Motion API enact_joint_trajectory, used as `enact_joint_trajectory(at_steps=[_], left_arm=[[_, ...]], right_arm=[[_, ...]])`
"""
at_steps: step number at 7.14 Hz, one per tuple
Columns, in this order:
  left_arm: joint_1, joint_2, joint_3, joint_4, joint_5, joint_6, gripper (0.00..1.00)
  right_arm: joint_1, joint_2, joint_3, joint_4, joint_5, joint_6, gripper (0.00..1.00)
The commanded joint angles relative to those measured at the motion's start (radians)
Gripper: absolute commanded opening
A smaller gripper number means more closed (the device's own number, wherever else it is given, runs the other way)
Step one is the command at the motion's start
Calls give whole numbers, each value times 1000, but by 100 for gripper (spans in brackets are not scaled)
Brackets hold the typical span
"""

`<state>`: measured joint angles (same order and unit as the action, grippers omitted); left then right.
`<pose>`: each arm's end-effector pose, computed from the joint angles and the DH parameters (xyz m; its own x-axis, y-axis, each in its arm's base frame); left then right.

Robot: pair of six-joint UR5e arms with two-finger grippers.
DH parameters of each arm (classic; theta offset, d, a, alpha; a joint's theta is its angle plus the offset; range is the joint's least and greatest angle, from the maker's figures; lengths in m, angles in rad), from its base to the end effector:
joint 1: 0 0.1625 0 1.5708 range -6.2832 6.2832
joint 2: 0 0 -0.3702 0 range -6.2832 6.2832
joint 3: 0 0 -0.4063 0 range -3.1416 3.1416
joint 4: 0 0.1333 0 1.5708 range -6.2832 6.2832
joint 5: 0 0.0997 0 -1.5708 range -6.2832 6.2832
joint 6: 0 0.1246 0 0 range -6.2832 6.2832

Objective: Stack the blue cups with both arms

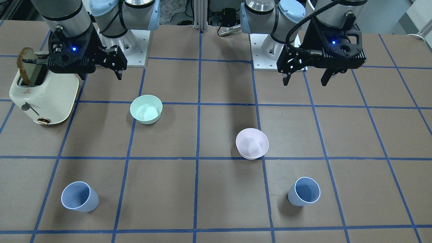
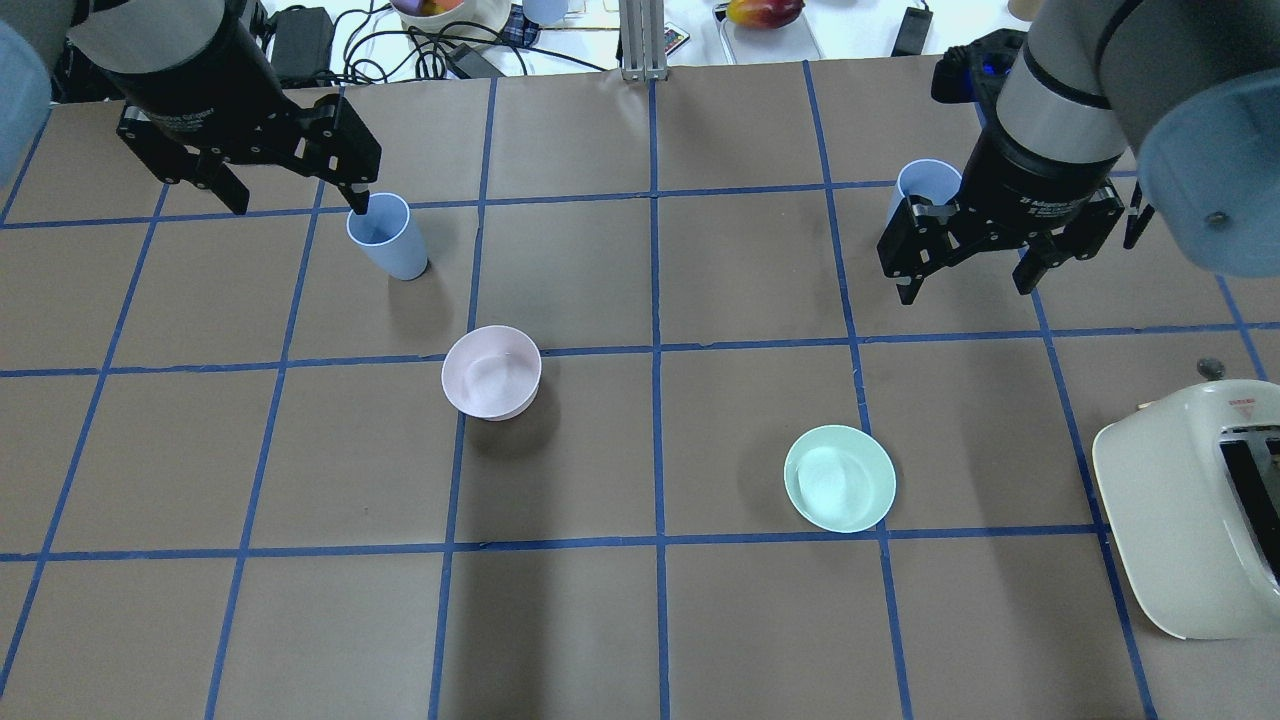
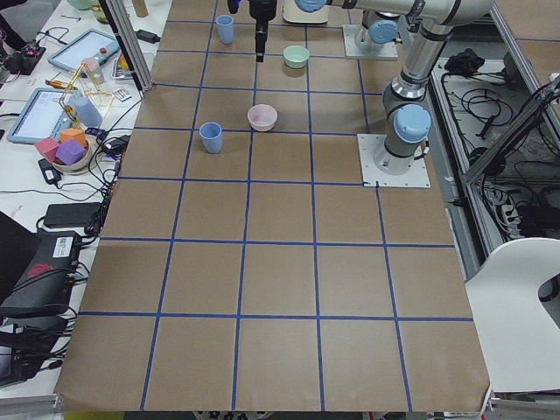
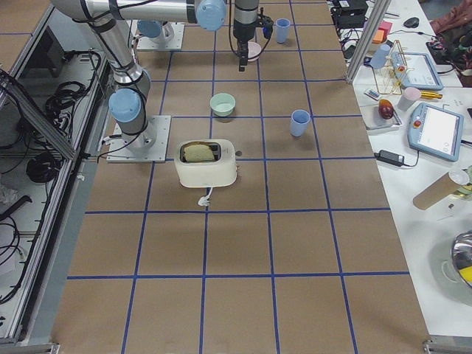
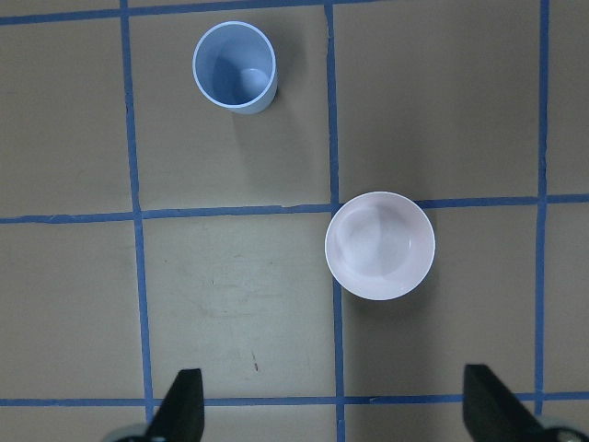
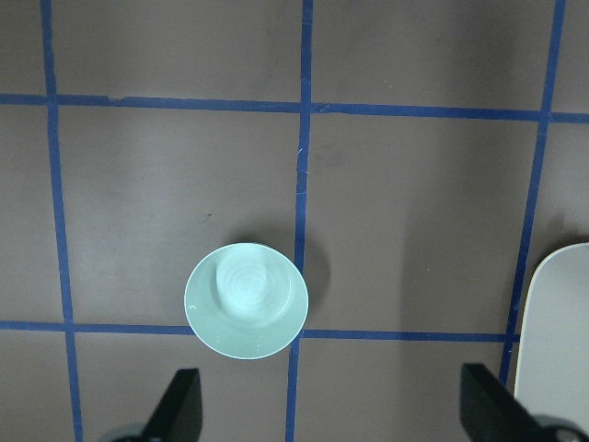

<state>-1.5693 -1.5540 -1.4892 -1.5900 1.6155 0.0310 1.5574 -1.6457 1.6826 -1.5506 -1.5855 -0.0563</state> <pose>-0.1270 -0.5075 0.4564 -0.9986 0.0259 -0.0470 0.0295 0.9965 -0.0777 0.1252 -0.4725 0.3866 -0.9990 -0.0436 0.0114 -0.0429 0.9974 0.0578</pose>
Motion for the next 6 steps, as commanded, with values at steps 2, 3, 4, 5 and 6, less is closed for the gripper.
enact_joint_trajectory(at_steps=[2,3,4,5,6], left_arm=[[21,-44,12,2,-2,9,100],[21,-96,4,31,-3,6,100],[21,-168,9,117,-2,13,100],[23,-257,16,192,3,16,100],[23,-353,15,319,4,20,100]], right_arm=[[0,0,-4,-6,1,1,100],[0,1,-6,-8,12,10,100],[0,1,-4,-8,9,10,100],[0,1,-7,-8,10,12,100],[0,1,-7,-8,12,10,100]])
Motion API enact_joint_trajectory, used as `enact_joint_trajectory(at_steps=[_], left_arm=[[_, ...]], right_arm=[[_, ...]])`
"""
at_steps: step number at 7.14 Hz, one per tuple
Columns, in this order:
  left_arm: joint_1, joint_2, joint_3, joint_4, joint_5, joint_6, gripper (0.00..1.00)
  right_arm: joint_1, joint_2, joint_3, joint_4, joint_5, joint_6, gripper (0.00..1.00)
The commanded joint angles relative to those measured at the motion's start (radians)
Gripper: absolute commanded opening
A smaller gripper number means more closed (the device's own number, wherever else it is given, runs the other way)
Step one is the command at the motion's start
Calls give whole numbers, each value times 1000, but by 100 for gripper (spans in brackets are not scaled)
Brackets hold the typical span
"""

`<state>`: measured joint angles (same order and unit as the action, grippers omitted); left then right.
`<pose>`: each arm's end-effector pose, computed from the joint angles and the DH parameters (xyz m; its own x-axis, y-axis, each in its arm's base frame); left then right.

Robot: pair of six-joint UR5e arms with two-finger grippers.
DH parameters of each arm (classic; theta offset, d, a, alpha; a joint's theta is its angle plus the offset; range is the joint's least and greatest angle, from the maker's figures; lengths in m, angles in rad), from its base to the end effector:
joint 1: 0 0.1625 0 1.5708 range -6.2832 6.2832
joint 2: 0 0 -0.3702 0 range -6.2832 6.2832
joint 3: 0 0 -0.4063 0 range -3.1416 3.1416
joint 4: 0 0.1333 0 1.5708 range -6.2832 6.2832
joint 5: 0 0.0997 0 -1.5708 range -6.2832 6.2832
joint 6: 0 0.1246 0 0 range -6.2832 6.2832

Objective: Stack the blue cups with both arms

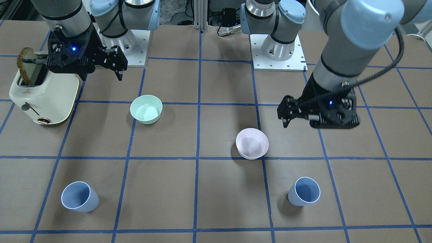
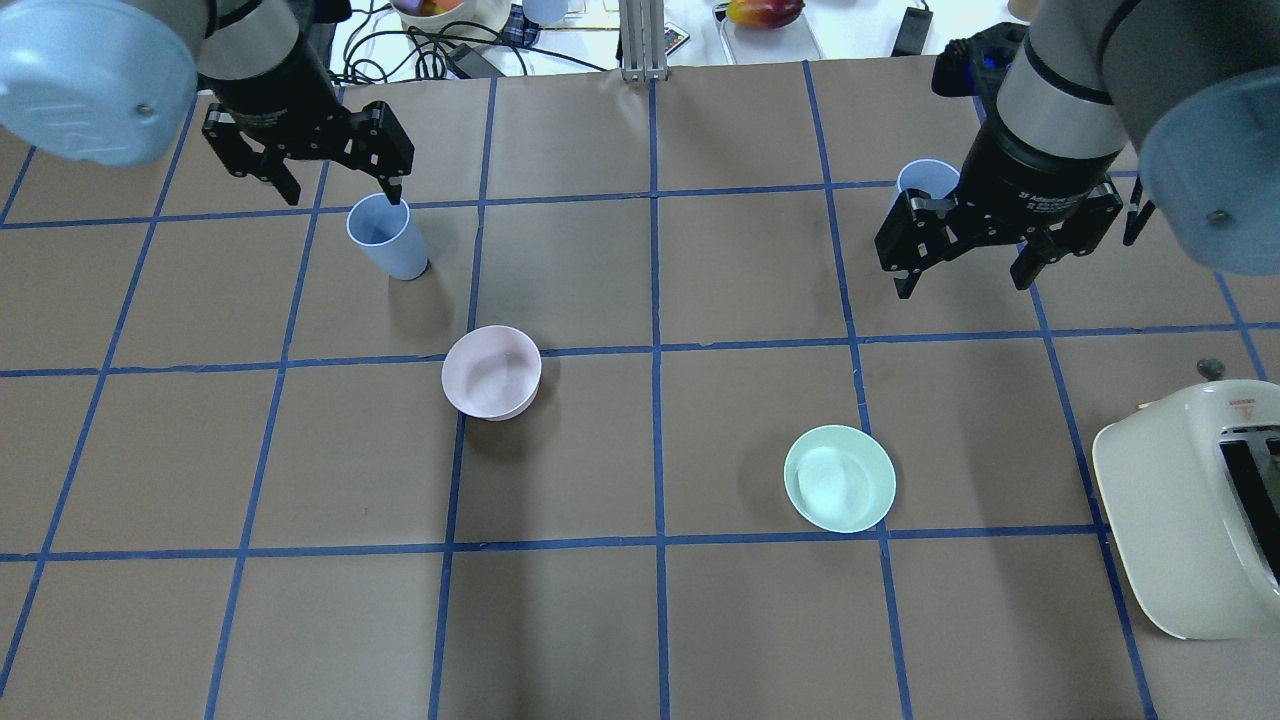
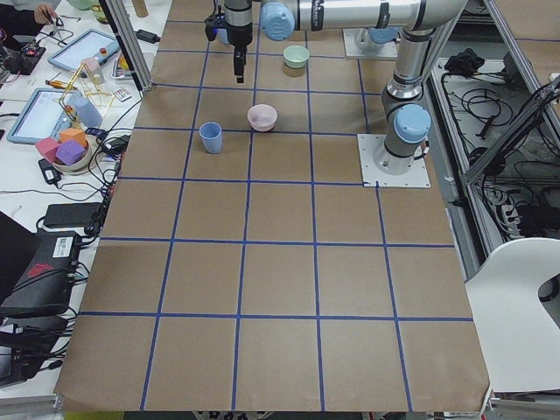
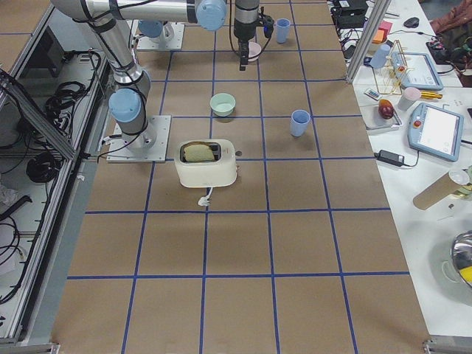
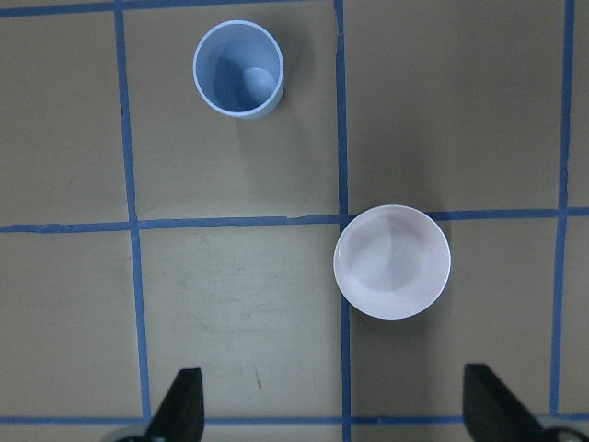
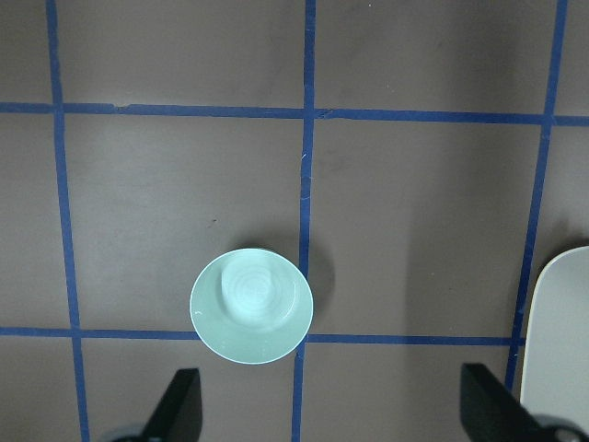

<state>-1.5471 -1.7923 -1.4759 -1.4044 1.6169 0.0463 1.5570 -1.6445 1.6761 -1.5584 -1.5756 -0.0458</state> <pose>-0.1136 -0.5918 0.3519 -0.9986 0.0208 -0.0478 0.0226 0.9990 -0.0376 0.1262 -0.4747 0.3900 -0.9995 -0.0322 0.0028 -0.0320 0.9985 0.0442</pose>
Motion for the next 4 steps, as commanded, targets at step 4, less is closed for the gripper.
enact_joint_trajectory(at_steps=[4], left_arm=[[27,-341,6,412,5,135,100]], right_arm=[[0,-1,-1,-35,5,-8,100]])
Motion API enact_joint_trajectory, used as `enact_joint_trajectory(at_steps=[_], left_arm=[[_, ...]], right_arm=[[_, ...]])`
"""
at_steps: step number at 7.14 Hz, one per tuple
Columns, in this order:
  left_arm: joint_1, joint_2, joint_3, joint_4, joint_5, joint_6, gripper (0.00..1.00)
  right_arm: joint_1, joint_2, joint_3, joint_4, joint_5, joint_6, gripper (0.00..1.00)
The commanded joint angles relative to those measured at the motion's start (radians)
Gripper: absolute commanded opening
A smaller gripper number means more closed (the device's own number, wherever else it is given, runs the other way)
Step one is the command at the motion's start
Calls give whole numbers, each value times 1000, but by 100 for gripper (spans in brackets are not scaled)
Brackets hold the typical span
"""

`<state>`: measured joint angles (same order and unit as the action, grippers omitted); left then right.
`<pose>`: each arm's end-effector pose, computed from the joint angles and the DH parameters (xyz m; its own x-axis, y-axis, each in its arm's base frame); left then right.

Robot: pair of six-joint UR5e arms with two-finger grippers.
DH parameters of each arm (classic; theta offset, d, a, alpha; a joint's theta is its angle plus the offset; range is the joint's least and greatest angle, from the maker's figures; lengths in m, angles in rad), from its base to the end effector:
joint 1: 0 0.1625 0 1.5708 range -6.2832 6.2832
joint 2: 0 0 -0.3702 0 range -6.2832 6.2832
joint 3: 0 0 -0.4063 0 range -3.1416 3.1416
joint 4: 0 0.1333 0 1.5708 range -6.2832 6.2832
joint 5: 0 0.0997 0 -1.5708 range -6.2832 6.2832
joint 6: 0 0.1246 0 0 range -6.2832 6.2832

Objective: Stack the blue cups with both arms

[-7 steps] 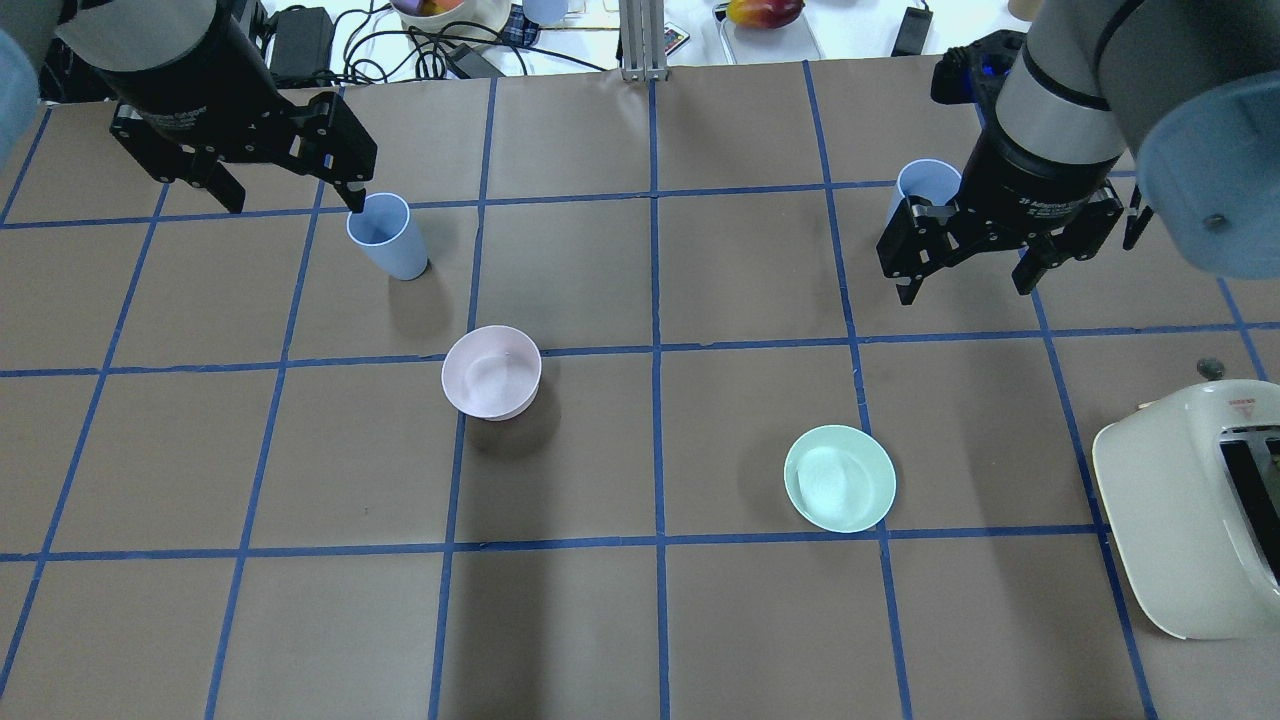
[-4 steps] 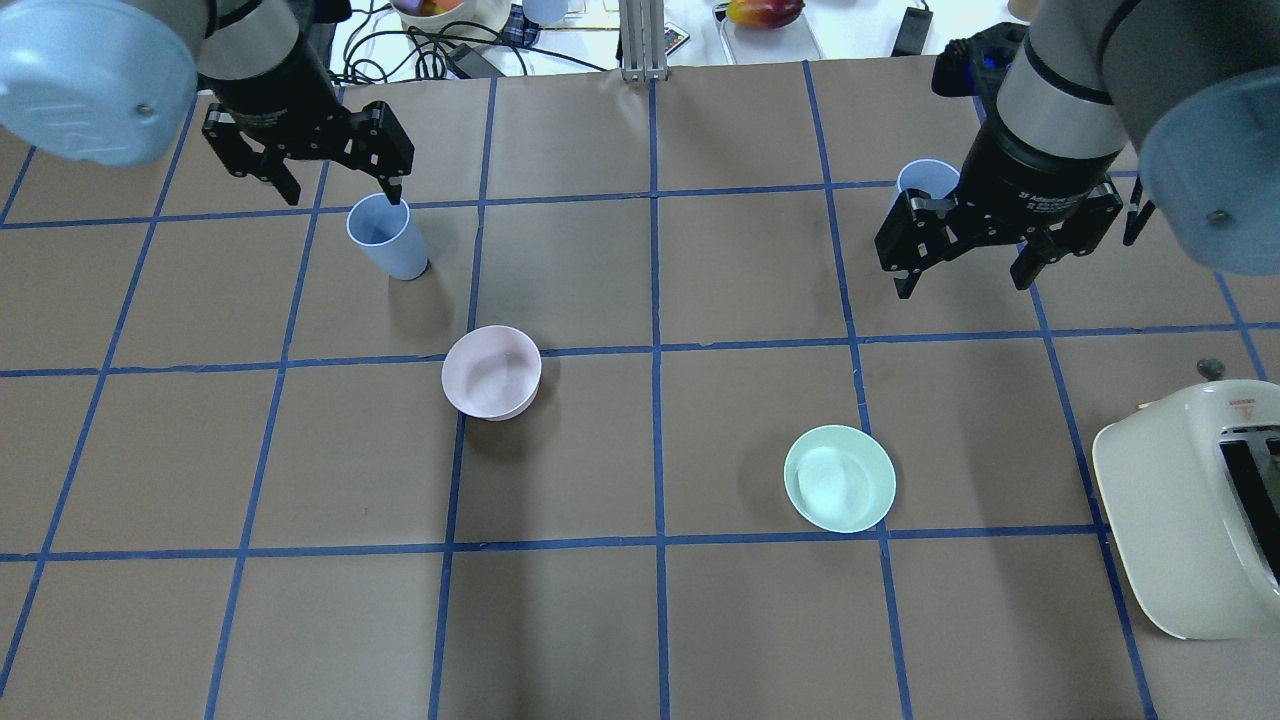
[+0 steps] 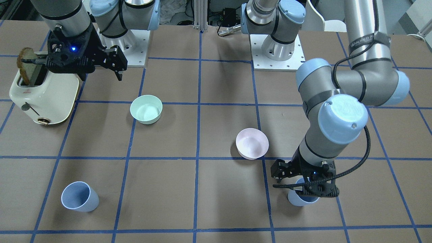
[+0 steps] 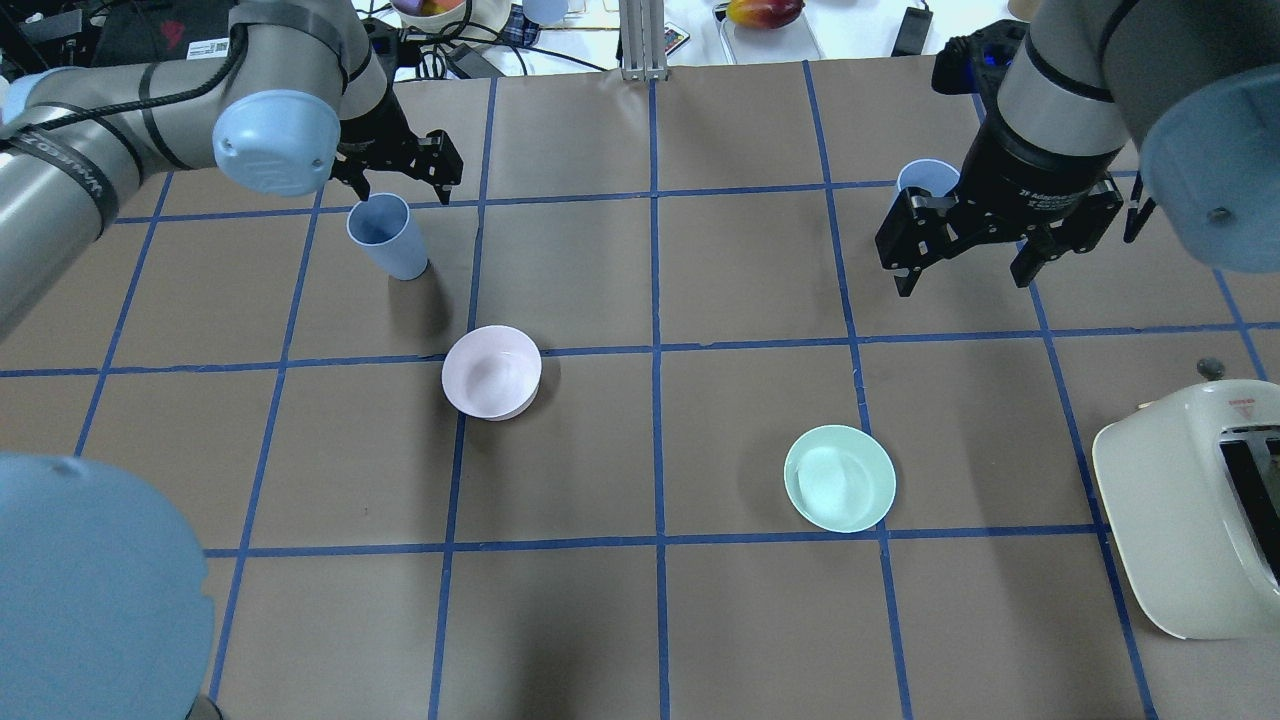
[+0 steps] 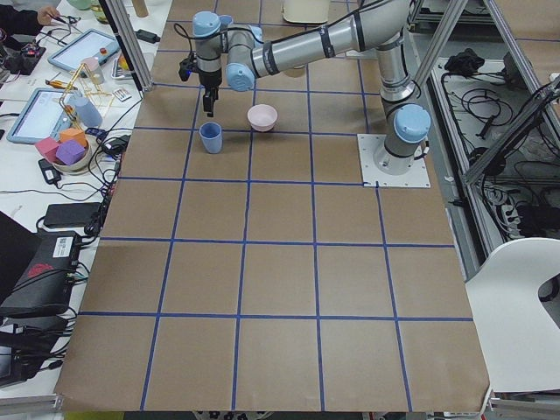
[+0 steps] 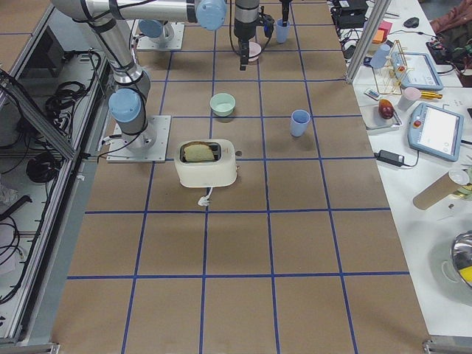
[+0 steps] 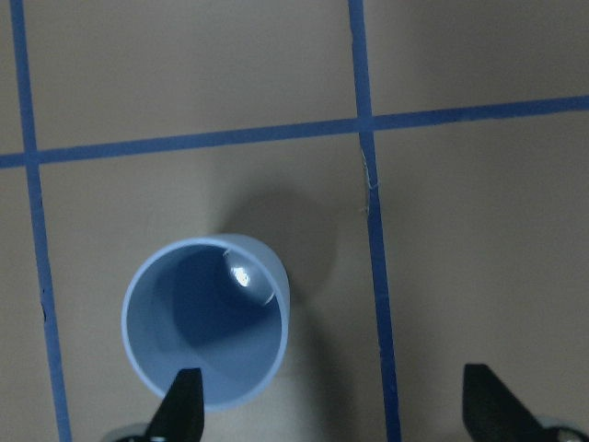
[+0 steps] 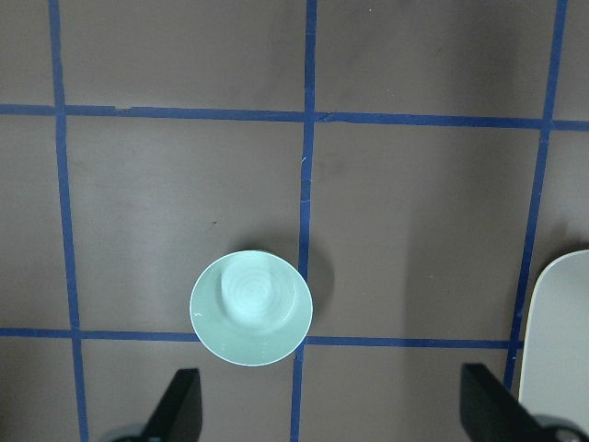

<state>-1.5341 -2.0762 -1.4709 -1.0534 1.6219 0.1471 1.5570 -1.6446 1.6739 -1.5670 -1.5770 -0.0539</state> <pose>-0.1024 -0.6698 0.2136 -0.9924 0.1037 -0.0666 0.1102 0.9886 -0.1030 0.1260 -0.4761 0.3920 -0.9992 -0.0403 0.0044 -0.0401 0.9986 0.0334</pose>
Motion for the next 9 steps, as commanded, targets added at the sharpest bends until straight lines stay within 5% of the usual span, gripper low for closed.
enact_joint_trajectory(at_steps=[1,2,4,5,7,9], left_arm=[[19,-68,-3,62,-1,42,100],[19,-71,-11,50,6,39,92],[20,-73,-8,49,7,39,11],[20,-71,-5,50,7,39,0],[20,-71,0,50,9,37,0],[-18,-26,9,26,6,22,0]], right_arm=[[0,0,0,-28,5,0,100],[0,-1,0,-28,5,0,100],[0,2,9,-30,-6,-6,100],[-9,12,15,-36,-9,-53,100],[-38,83,15,-155,-29,-245,100],[-151,138,16,-248,-28,-235,100]])
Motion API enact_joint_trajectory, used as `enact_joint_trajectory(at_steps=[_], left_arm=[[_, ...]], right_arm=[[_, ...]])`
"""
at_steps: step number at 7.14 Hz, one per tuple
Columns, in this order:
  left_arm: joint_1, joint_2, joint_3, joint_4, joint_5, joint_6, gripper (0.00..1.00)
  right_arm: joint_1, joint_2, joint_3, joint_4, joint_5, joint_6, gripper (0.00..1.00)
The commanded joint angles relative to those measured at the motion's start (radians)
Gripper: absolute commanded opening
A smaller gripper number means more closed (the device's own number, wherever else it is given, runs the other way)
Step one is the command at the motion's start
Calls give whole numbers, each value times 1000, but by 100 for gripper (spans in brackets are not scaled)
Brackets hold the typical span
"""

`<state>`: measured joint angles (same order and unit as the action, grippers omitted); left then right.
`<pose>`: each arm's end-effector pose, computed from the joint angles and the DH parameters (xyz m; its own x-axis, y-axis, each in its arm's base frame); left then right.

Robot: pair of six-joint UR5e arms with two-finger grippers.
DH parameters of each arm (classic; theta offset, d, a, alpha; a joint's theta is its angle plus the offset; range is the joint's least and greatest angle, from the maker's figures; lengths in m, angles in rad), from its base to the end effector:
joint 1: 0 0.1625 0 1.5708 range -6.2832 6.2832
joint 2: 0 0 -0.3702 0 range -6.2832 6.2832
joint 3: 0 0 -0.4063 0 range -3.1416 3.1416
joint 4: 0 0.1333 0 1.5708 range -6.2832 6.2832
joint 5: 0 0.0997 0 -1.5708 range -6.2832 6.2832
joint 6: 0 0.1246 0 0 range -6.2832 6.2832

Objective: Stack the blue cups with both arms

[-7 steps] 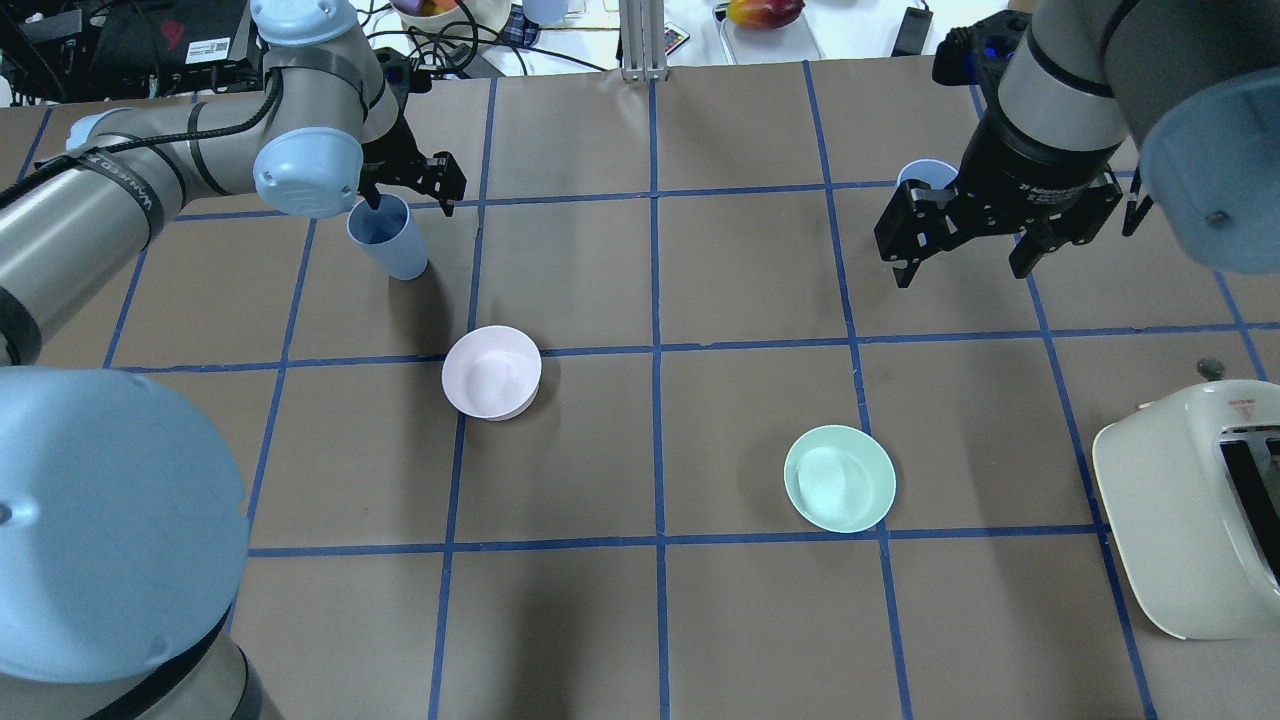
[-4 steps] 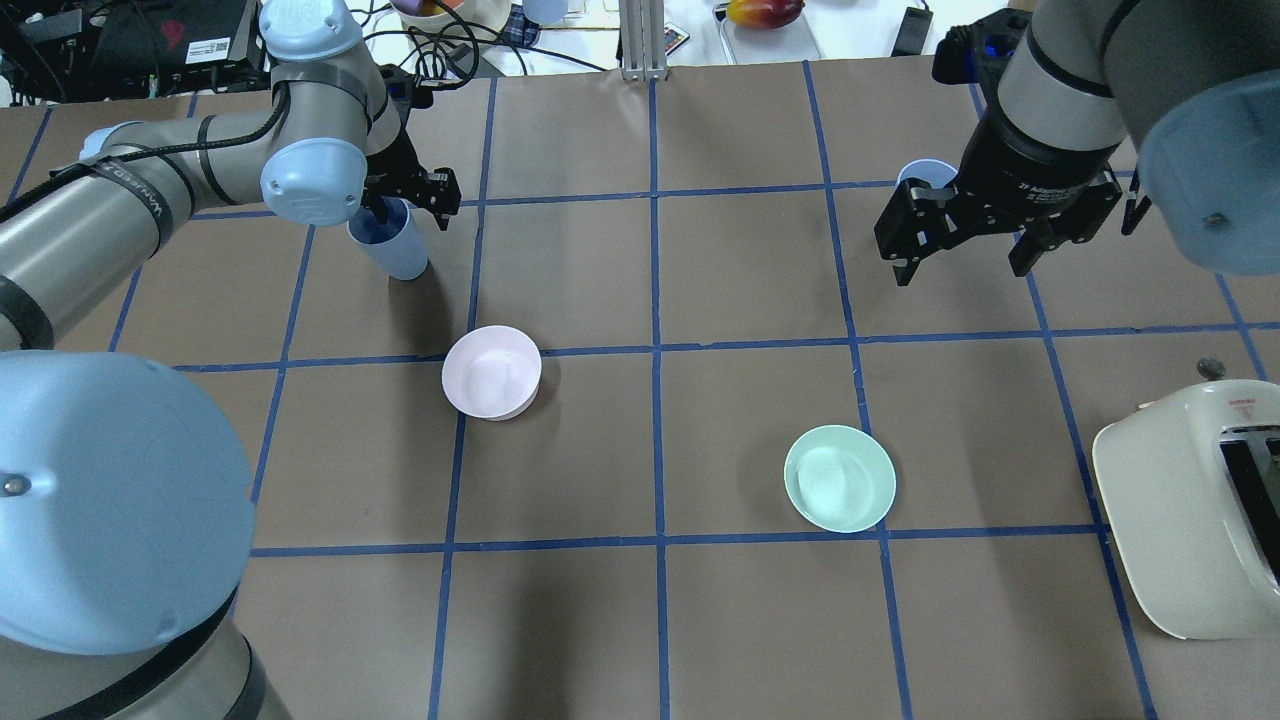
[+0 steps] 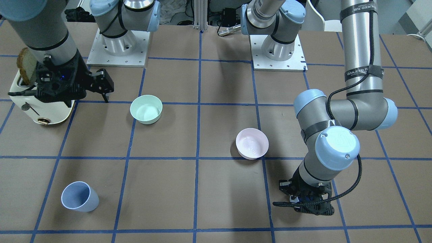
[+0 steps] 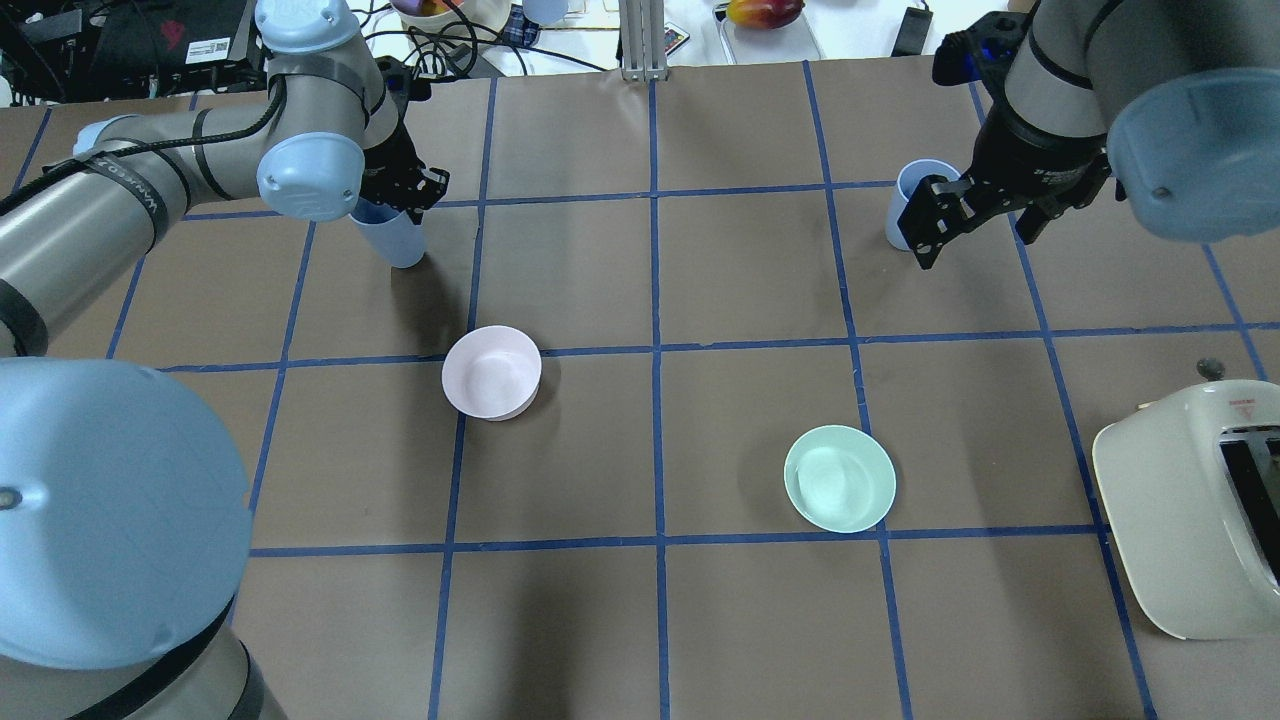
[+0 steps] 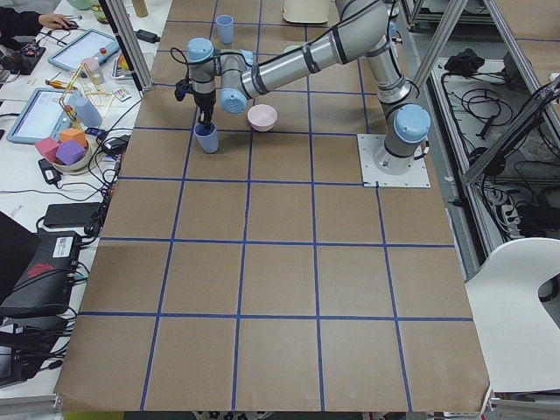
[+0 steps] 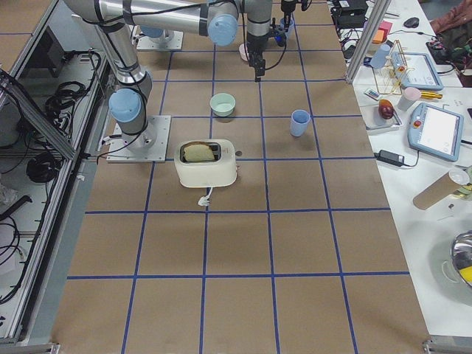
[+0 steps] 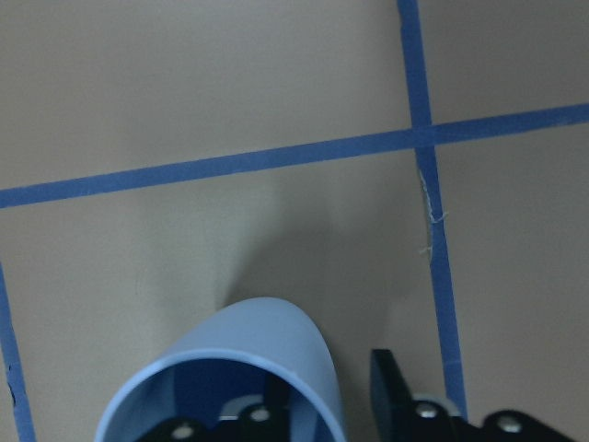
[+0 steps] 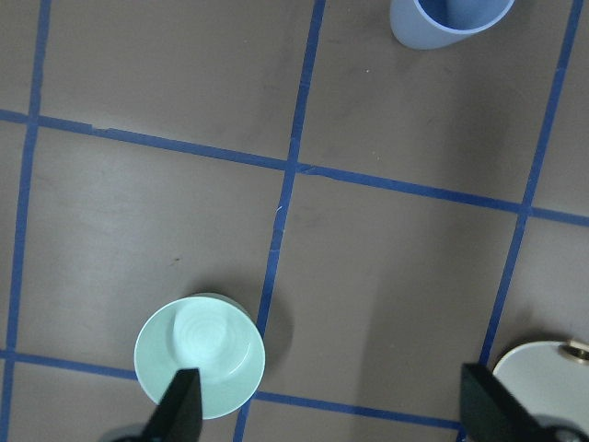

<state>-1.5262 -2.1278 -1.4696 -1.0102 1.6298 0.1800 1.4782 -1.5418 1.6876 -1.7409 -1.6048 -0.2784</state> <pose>-0.0958 -0.6776 0.1846 -0.9888 0.1280 -0.0764 0.1349 0.9865 -0.0924 0.0809 -0.5251 0.3514 -0.9822 -0.1839 0.0394 -0.1846 0.9827 -0.0140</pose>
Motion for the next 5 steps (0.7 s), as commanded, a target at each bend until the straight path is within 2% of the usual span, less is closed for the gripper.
enact_joint_trajectory(at_steps=[1,3,4,5], left_arm=[[-88,46,23,-45,-5,-48,0],[-202,26,70,-48,-2,-369,0],[-268,28,75,-48,-14,-445,0],[-337,16,77,-35,-14,-515,0]], right_arm=[[-126,87,3,-154,2,-28,100],[-139,214,-5,-358,3,-30,100],[-139,260,-8,-444,5,-44,100],[-139,282,-11,-483,5,-56,100]])
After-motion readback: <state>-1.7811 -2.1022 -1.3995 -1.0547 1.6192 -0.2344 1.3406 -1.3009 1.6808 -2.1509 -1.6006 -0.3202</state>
